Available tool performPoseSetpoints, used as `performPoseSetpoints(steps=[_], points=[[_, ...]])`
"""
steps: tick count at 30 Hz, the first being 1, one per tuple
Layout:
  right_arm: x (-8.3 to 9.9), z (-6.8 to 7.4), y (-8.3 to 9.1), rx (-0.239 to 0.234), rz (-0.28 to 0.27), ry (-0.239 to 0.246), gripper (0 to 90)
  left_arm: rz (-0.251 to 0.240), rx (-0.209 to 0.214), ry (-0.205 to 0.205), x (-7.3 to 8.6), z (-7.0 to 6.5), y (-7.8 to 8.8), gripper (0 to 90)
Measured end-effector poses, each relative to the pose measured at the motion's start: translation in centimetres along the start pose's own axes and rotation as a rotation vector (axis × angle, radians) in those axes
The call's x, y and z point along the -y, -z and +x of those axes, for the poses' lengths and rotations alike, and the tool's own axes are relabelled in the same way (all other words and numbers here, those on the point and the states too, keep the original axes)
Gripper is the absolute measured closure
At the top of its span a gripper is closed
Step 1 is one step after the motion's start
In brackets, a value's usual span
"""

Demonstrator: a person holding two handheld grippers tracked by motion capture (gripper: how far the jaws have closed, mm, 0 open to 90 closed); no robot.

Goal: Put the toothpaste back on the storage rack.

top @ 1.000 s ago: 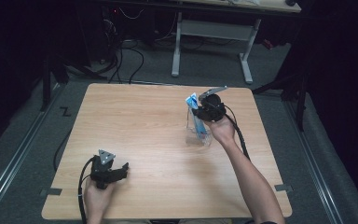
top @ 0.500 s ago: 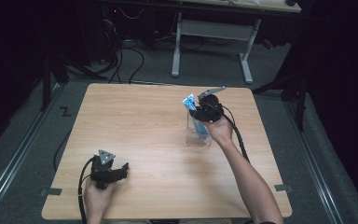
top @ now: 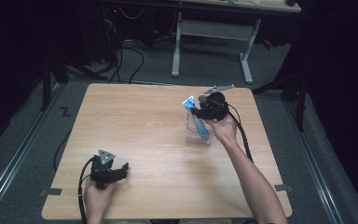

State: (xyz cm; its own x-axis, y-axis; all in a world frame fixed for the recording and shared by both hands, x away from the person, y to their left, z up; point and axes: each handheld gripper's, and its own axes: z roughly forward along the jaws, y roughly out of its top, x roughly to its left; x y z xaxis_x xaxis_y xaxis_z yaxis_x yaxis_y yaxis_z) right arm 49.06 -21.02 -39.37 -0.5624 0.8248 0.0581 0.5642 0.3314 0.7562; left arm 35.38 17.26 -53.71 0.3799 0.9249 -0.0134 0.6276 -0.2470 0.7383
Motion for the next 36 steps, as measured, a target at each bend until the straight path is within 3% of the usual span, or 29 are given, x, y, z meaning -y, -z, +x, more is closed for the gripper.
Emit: performPoseSetpoints(steps=[8,22,29,36], points=[[0.4,-0.6,1.8,0.036,-0.068,-0.017,50.5,0.001,0.0,-0.002,0.0,0.0,0.0,22.4],[1.4,-2.3,4.2,0.051,-0.095,-0.058,50.7,0.001,0.0,-0.002,0.0,0.0,0.0,22.4],[1.5,-2.4,5.6,0.088,-0.128,-0.042,51.7,0.001,0.0,-0.001,0.0,0.0,0.0,22.4],[1.8,-2.9,6.6,0.096,-0.14,-0.049,51.8,0.001,0.0,-0.001,0.0,0.0,0.0,22.4]])
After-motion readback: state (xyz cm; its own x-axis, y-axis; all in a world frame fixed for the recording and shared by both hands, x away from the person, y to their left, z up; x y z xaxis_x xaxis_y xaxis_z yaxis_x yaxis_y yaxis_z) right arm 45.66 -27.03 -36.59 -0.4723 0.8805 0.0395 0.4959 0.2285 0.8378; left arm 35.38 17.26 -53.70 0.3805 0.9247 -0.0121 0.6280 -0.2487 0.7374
